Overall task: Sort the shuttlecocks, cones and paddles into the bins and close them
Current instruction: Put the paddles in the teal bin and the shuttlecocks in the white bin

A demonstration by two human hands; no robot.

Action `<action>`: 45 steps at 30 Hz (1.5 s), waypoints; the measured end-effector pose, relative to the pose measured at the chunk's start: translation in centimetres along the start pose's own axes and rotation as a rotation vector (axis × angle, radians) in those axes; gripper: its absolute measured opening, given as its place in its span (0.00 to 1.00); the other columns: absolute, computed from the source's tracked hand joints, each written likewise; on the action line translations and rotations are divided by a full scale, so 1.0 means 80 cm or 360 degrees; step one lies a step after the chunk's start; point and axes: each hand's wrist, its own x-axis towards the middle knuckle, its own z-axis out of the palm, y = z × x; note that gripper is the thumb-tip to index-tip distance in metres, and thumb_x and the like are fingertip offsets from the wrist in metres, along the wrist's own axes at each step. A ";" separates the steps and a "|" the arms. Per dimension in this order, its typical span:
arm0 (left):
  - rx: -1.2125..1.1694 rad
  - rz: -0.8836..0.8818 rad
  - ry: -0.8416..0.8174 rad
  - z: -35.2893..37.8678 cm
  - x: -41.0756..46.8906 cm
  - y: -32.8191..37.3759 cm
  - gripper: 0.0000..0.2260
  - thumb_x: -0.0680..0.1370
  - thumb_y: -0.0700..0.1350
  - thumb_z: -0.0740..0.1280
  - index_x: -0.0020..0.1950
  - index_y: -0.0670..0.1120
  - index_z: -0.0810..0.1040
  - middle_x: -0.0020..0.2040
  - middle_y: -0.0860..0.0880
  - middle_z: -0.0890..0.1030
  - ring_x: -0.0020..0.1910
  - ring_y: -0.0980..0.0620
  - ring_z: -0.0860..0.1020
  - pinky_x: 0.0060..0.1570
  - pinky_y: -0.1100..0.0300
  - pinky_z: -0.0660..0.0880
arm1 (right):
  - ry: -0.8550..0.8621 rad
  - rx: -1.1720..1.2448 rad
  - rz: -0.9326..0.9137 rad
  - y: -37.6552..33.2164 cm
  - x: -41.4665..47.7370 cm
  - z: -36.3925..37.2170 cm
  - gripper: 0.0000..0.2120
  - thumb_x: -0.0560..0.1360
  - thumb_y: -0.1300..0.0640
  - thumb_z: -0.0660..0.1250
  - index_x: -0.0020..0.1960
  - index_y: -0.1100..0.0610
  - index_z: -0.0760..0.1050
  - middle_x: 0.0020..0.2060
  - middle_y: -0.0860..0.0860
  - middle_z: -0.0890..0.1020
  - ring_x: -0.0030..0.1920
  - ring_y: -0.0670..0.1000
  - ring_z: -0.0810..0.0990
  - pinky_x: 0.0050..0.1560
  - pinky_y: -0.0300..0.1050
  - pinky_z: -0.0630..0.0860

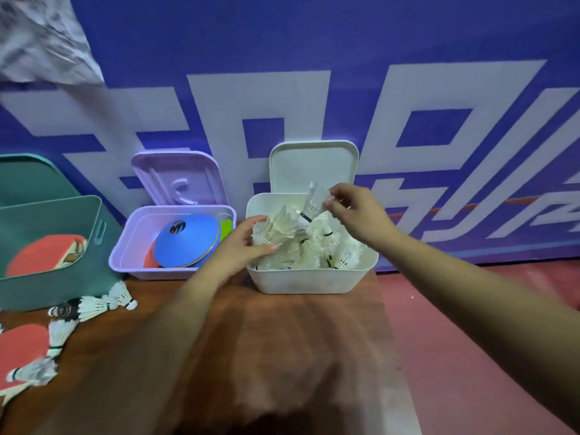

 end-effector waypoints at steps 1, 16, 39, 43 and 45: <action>0.0036 0.0008 -0.0015 0.009 0.008 0.008 0.23 0.68 0.40 0.78 0.54 0.64 0.77 0.52 0.59 0.83 0.55 0.57 0.81 0.56 0.60 0.76 | -0.0031 -0.0034 -0.0018 0.002 0.004 0.003 0.04 0.77 0.54 0.66 0.44 0.51 0.78 0.34 0.49 0.81 0.35 0.49 0.78 0.40 0.45 0.75; 0.0859 -0.0090 -0.0212 0.147 0.108 0.033 0.30 0.72 0.60 0.71 0.68 0.47 0.69 0.57 0.49 0.77 0.56 0.49 0.77 0.51 0.57 0.72 | -0.0329 -0.0042 0.0611 0.128 0.075 -0.003 0.33 0.72 0.46 0.72 0.73 0.52 0.64 0.64 0.56 0.71 0.59 0.54 0.75 0.56 0.45 0.72; 0.1783 0.0083 -0.0187 0.071 0.135 -0.111 0.42 0.65 0.74 0.46 0.78 0.60 0.51 0.80 0.46 0.46 0.78 0.46 0.40 0.76 0.45 0.48 | -0.0678 -0.0767 0.0259 0.195 0.049 0.103 0.46 0.74 0.35 0.65 0.80 0.47 0.42 0.79 0.58 0.42 0.79 0.57 0.44 0.77 0.52 0.49; 0.1564 0.0161 -0.0035 0.035 0.114 -0.066 0.34 0.73 0.65 0.65 0.76 0.59 0.58 0.77 0.46 0.55 0.77 0.46 0.54 0.74 0.51 0.53 | -0.0548 -0.0759 0.0265 0.155 0.048 0.080 0.43 0.74 0.34 0.64 0.80 0.48 0.47 0.79 0.60 0.44 0.79 0.58 0.46 0.76 0.55 0.50; 0.1438 0.0238 0.0112 0.002 0.096 -0.046 0.27 0.75 0.59 0.68 0.72 0.55 0.67 0.72 0.48 0.65 0.72 0.48 0.63 0.70 0.54 0.60 | -0.0453 -0.0729 0.0213 0.123 0.048 0.072 0.40 0.75 0.35 0.63 0.79 0.50 0.52 0.78 0.60 0.48 0.78 0.58 0.49 0.75 0.55 0.52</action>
